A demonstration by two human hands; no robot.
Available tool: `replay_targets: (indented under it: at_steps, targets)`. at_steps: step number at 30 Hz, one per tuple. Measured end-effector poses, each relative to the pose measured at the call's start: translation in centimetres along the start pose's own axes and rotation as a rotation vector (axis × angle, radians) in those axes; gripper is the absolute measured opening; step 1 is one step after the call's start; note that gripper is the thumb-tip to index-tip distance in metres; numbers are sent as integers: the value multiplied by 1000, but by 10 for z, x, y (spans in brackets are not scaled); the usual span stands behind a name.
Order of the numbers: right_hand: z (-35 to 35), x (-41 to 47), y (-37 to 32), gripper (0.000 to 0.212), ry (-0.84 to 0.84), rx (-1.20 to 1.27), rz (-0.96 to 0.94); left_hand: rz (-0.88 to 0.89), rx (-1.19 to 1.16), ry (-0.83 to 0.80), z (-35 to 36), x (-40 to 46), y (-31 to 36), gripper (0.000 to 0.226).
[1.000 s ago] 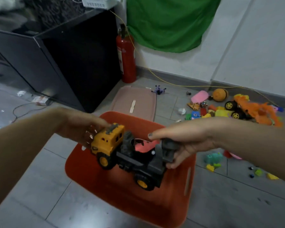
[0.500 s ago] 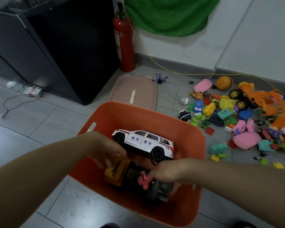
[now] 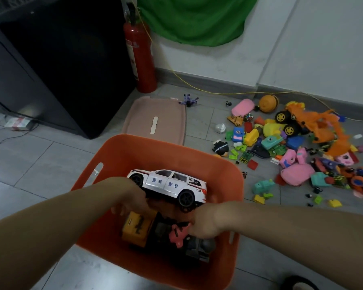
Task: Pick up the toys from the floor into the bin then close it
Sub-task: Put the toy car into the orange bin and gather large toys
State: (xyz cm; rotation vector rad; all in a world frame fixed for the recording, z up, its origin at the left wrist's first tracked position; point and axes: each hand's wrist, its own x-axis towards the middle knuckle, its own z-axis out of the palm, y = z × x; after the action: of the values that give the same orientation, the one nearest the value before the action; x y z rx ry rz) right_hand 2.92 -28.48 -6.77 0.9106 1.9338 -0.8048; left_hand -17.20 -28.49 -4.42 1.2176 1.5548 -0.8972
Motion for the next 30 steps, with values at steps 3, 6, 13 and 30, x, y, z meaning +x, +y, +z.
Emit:
replay_targets:
  at_steps: [3, 6, 13, 30]
  targets:
    - [-47, -19, 7, 45, -1, 142, -28, 59, -35, -39, -36, -30, 27, 53]
    - [-102, -43, 47, 37, 93, 626, -68, 272, -204, -4, -76, -74, 73, 32]
    - [-139, -88, 205, 8, 807, 570, 306, 598, -381, 502, -138, -79, 205, 17]
    - [-30, -13, 428, 62, 931, 227, 695, 498, -130, 510, -143, 84, 403, 71]
